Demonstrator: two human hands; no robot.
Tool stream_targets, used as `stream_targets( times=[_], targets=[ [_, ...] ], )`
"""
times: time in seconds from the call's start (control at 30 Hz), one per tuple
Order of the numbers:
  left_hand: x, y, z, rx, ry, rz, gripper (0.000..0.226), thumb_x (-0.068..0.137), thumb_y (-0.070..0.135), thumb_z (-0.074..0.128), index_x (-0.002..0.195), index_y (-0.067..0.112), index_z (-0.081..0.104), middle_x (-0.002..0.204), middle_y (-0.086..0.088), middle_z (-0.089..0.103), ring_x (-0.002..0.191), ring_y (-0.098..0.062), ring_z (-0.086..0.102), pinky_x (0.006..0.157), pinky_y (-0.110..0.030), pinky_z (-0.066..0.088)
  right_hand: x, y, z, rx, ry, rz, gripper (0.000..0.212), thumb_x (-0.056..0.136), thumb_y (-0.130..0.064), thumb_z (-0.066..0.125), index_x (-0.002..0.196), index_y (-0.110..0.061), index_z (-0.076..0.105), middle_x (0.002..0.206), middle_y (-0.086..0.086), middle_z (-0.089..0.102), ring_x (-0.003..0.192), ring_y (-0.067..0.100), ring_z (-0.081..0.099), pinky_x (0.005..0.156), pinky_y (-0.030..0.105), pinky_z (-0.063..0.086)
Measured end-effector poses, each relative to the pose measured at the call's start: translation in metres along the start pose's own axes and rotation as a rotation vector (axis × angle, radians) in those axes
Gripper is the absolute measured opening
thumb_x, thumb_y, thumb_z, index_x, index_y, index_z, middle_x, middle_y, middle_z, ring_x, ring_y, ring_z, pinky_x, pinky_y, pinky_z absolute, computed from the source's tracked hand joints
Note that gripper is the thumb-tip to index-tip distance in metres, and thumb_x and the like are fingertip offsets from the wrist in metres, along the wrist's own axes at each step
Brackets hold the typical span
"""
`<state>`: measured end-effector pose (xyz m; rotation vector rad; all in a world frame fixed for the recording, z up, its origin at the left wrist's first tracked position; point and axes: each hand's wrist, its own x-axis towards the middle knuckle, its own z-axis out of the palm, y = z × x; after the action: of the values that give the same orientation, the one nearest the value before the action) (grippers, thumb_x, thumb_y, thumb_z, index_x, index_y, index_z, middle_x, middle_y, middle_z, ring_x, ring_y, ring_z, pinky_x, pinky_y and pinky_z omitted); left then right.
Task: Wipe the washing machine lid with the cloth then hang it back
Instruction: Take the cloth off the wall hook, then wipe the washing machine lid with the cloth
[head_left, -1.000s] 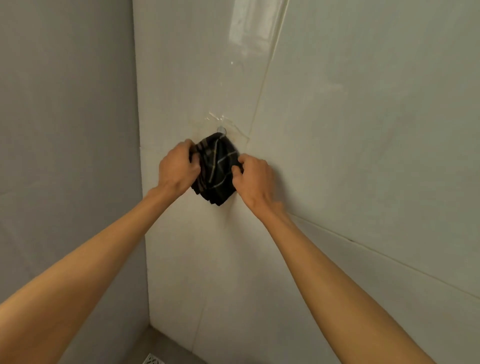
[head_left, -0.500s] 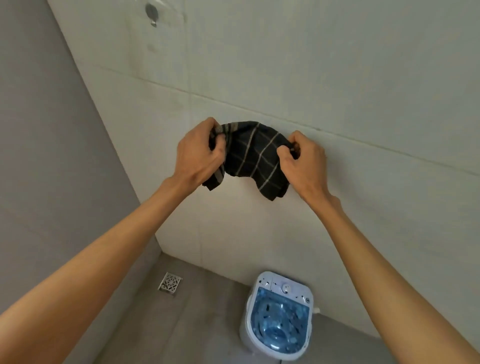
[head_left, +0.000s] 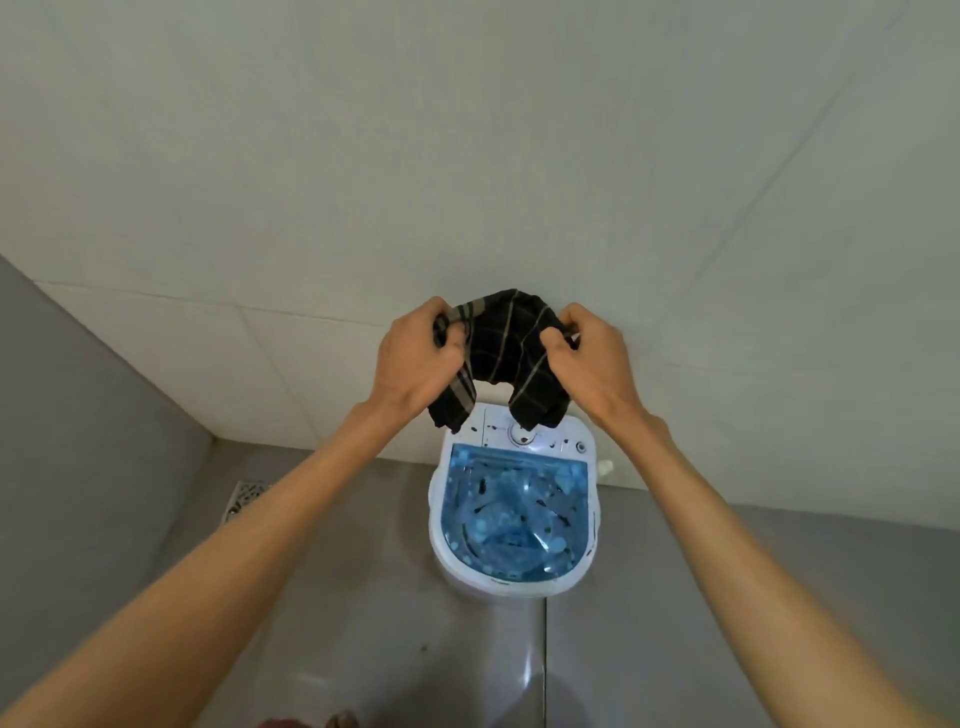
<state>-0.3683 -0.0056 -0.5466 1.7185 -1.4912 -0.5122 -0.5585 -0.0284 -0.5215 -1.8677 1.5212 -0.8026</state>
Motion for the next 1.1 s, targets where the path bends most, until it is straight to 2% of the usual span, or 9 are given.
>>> stream_targets(
  times=[0.17, 0.27, 0.53, 0.7, 0.77, 0.83, 0.9, 1.03, 1.1],
  targets=[
    [-0.019, -0.060, 0.079, -0.037, 0.030, 0.060, 0.017, 0.089, 0.024, 0.051, 0.090, 0.012, 0.063, 0.078, -0.005, 0.067, 0.074, -0.025, 0.061, 0.072, -0.045, 0.052, -0.019, 0.089, 0.045, 0.066, 0.094, 0.014, 0.013, 0.090, -0.017, 0.053, 0.079, -0.011, 0.054, 0.067, -0.001, 0.053, 0.057, 0.007, 0.045, 0.049, 0.010, 0.033],
    [-0.031, -0.082, 0.114, -0.097, 0.063, 0.086, 0.018, 0.087, 0.025, 0.053, 0.089, 0.012, 0.065, 0.076, -0.007, 0.067, 0.074, -0.026, 0.063, 0.072, -0.045, 0.054, -0.028, 0.126, 0.066, 0.181, 0.144, 0.046, 0.016, 0.089, -0.019, 0.054, 0.074, -0.014, 0.054, 0.065, -0.003, 0.051, 0.059, 0.008, 0.044, 0.058, 0.022, 0.036],
    [-0.087, -0.082, 0.156, -0.275, 0.069, 0.141, 0.018, 0.085, 0.023, 0.062, 0.079, 0.008, 0.070, 0.065, 0.000, 0.059, 0.062, -0.012, 0.053, 0.062, -0.028, 0.044, -0.085, 0.154, 0.074, 0.660, 0.088, 0.173, 0.012, 0.088, -0.020, 0.053, 0.076, -0.020, 0.055, 0.070, -0.002, 0.056, 0.073, 0.015, 0.053, 0.071, 0.034, 0.044],
    [-0.141, -0.064, 0.156, -0.330, -0.034, 0.098, 0.022, 0.085, 0.021, 0.065, 0.083, 0.001, 0.072, 0.080, -0.021, 0.071, 0.068, -0.017, 0.060, 0.073, -0.039, 0.053, -0.133, 0.148, 0.073, 0.752, 0.070, 0.257, 0.012, 0.097, -0.025, 0.052, 0.096, -0.016, 0.059, 0.089, 0.005, 0.064, 0.085, 0.020, 0.061, 0.088, 0.045, 0.052],
    [-0.160, -0.052, 0.149, -0.344, -0.117, 0.095, 0.021, 0.087, 0.018, 0.062, 0.086, 0.000, 0.072, 0.082, -0.021, 0.071, 0.072, -0.017, 0.061, 0.077, -0.038, 0.054, -0.146, 0.141, 0.071, 0.833, 0.017, 0.276, 0.023, 0.099, -0.033, 0.051, 0.106, -0.015, 0.062, 0.096, 0.007, 0.068, 0.089, 0.023, 0.065, 0.091, 0.046, 0.052],
    [-0.173, -0.044, 0.142, -0.415, -0.263, 0.043, 0.022, 0.086, 0.017, 0.056, 0.087, 0.003, 0.072, 0.088, -0.015, 0.072, 0.081, -0.019, 0.065, 0.086, -0.039, 0.056, -0.151, 0.144, 0.067, 0.965, -0.058, 0.284, 0.046, 0.099, -0.045, 0.046, 0.118, -0.007, 0.065, 0.108, 0.013, 0.071, 0.098, 0.027, 0.068, 0.093, 0.043, 0.053],
    [-0.184, -0.040, 0.131, -0.648, -0.487, -0.059, 0.031, 0.082, 0.023, 0.045, 0.095, 0.005, 0.067, 0.094, -0.013, 0.068, 0.086, -0.021, 0.062, 0.081, -0.039, 0.056, -0.161, 0.148, 0.061, 1.030, -0.119, 0.248, 0.057, 0.098, -0.049, 0.044, 0.122, -0.002, 0.064, 0.112, 0.018, 0.068, 0.101, 0.029, 0.066, 0.094, 0.042, 0.051],
    [-0.182, -0.049, 0.111, -1.039, -0.718, -0.262, 0.055, 0.085, 0.023, 0.026, 0.124, -0.005, 0.053, 0.100, -0.017, 0.070, 0.085, -0.028, 0.069, 0.077, -0.036, 0.056, -0.173, 0.158, 0.058, 0.865, -0.267, 0.104, 0.022, 0.094, -0.007, 0.051, 0.108, 0.001, 0.065, 0.094, 0.014, 0.068, 0.086, 0.026, 0.066, 0.078, 0.036, 0.057],
    [-0.183, -0.055, 0.109, -0.987, -0.754, -0.281, 0.054, 0.086, 0.017, 0.024, 0.128, -0.006, 0.050, 0.106, -0.019, 0.070, 0.093, -0.030, 0.070, 0.081, -0.038, 0.057, -0.170, 0.164, 0.067, 0.741, -0.172, 0.123, 0.034, 0.082, 0.009, 0.052, 0.114, 0.005, 0.063, 0.095, 0.017, 0.068, 0.089, 0.029, 0.066, 0.079, 0.040, 0.059]
  ],
)
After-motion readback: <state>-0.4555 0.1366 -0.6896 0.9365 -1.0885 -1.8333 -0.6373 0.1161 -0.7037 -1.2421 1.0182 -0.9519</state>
